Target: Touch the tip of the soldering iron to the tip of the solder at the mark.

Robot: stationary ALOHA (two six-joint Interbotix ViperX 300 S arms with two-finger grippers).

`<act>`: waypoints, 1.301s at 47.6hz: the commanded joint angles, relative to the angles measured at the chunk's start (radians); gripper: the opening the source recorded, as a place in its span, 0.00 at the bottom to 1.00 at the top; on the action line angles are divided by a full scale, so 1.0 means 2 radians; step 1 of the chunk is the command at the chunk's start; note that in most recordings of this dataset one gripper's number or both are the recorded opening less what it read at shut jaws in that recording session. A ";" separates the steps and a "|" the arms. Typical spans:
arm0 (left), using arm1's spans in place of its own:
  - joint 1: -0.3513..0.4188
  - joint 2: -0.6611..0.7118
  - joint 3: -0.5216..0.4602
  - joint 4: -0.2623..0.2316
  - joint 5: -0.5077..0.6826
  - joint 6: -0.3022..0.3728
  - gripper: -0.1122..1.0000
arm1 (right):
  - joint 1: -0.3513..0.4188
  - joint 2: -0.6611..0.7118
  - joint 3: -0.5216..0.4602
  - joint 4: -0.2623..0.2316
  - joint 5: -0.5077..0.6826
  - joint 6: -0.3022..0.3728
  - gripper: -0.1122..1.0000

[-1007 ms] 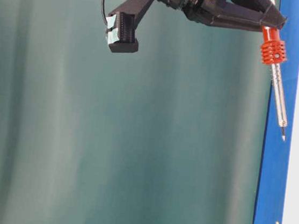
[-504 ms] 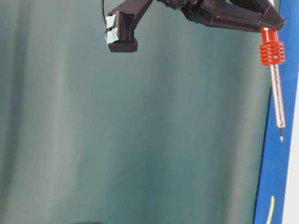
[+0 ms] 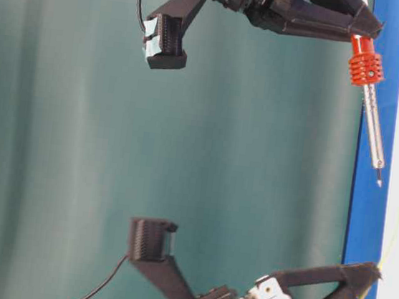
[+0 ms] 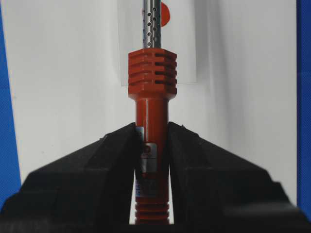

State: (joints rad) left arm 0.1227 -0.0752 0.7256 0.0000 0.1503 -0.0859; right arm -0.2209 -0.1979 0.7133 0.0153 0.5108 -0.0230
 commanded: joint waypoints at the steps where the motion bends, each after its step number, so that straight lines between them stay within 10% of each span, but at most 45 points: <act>1: 0.003 0.002 -0.015 0.002 -0.002 0.001 0.11 | -0.001 -0.006 -0.003 -0.002 -0.005 0.001 0.16; 62: -0.010 0.028 -0.020 0.002 -0.010 -0.008 0.11 | -0.005 0.049 -0.025 -0.008 -0.020 0.001 0.16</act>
State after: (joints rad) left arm 0.1028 -0.0061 0.6949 0.0000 0.1335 -0.0997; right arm -0.2301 -0.0997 0.6934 0.0015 0.4725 -0.0230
